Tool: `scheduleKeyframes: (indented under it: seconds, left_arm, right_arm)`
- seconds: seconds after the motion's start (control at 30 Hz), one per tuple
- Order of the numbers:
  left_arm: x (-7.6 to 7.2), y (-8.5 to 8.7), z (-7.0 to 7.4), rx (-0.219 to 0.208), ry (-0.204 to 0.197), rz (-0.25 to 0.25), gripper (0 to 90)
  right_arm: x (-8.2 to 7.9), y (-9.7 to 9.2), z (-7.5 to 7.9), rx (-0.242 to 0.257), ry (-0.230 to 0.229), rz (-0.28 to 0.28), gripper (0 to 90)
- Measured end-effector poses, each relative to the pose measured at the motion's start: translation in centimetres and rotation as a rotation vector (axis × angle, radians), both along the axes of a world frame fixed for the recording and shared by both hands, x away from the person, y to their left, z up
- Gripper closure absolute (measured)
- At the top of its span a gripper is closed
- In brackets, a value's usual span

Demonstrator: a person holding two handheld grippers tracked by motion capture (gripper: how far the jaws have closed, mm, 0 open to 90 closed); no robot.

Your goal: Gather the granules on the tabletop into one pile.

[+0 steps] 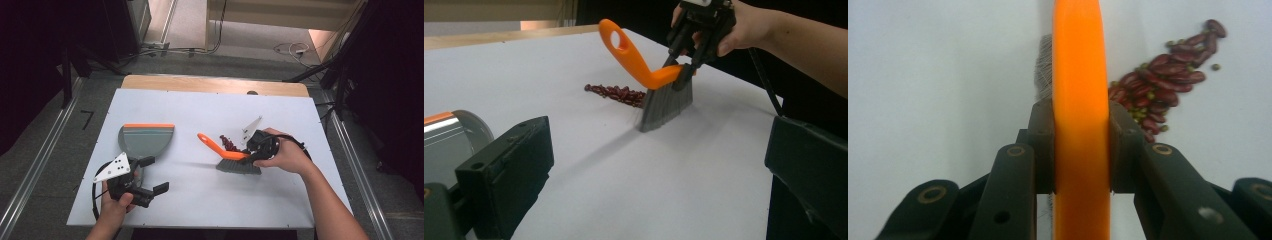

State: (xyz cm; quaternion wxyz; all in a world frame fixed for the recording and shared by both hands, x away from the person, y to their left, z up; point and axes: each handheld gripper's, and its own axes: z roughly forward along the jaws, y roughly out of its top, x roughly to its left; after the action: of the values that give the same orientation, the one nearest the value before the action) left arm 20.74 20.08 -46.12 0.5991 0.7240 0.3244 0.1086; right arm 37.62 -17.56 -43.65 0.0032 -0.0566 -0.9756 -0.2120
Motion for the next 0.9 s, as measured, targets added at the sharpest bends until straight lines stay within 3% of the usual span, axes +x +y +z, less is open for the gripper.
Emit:
scheduleKeyframes:
  seconds: [0.27, 0.5, 0.7, 0.77, 0.9]
  left_arm:
    - [0.0, 0.0, 0.0, -0.004, 0.004, 0.000, 0.4]
    - [0.0, 0.1, 0.0, -0.002, 0.003, 0.002, 0.4]
    - [0.0, 0.1, -0.1, -0.001, 0.004, 0.002, 0.4]
    - [0.0, 0.1, -0.1, -0.004, 0.004, 0.002, 0.4]
    - [0.0, 0.2, -0.1, -0.008, 0.006, 0.003, 0.4]
  right_arm:
    - [1.8, 0.2, -0.1, 0.019, 0.007, -0.075, 68.2]
    - [3.0, 0.7, 0.1, 0.008, -0.008, -0.081, 68.2]
    - [3.9, 1.1, 0.2, -0.002, 0.017, -0.110, 68.1]
    - [4.2, 1.2, 0.3, -0.002, -0.004, -0.112, 68.1]
    - [4.7, 1.5, 0.3, -0.010, 0.012, -0.124, 68.1]
